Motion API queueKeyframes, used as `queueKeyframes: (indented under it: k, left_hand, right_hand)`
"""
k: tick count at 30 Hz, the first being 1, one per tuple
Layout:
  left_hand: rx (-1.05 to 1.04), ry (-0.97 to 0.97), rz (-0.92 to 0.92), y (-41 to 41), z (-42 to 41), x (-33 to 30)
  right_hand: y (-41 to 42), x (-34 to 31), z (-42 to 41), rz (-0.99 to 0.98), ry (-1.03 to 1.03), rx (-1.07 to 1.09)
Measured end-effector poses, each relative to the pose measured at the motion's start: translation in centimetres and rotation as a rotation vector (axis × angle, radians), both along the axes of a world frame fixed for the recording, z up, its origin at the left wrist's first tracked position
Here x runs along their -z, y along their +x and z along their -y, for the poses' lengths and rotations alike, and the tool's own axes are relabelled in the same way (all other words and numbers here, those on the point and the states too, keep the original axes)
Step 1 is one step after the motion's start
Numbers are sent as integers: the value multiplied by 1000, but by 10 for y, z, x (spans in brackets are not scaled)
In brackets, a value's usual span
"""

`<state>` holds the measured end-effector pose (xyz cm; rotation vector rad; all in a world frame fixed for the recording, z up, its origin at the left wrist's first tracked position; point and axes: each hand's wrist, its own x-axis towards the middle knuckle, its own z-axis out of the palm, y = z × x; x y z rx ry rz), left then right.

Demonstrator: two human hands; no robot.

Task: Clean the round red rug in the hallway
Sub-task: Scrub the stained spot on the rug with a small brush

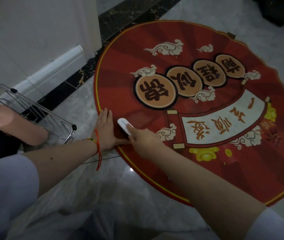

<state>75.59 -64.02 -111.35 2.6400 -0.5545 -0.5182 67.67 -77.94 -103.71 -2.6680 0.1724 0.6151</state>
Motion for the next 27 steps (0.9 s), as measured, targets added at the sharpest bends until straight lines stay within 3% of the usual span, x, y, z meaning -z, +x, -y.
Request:
queueKeyframes:
  k: [5, 11, 15, 21, 27]
  left_hand:
    - [-4, 14, -1, 0, -2, 0]
    - [11, -44, -2, -1, -5, -1]
    - [-14, -28, -14, 0, -9, 0]
    - [1, -65, 5, -1, -15, 0]
    - [8, -69, 19, -1, -16, 1]
  right_hand:
    - [22, -3, 38, -24, -109, 178]
    - [13, 2, -4, 3, -1, 27]
    - [27, -1, 26, 15, -85, 191]
    - [20, 2, -12, 5, 15, 43]
    - [26, -1, -1, 13, -58, 154]
